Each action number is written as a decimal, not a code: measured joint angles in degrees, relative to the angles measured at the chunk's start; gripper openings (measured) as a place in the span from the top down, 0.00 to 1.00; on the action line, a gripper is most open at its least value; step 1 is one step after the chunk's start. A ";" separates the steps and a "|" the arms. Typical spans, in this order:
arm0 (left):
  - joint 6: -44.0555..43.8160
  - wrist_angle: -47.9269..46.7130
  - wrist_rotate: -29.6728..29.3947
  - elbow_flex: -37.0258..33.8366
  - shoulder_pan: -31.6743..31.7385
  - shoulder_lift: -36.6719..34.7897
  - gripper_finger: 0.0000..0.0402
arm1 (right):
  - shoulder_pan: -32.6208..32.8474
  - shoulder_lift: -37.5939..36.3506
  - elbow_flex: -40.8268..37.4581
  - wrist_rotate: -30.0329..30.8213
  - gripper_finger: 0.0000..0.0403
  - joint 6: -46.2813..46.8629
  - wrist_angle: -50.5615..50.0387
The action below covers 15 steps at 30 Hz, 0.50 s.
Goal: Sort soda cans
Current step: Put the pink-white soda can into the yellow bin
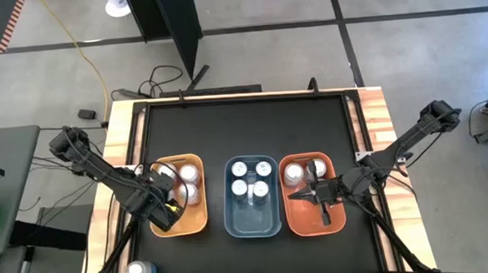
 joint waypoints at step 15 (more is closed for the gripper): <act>0.19 4.06 -0.49 -4.06 0.33 0.00 0.26 | 0.00 0.00 0.00 0.00 0.99 0.02 0.02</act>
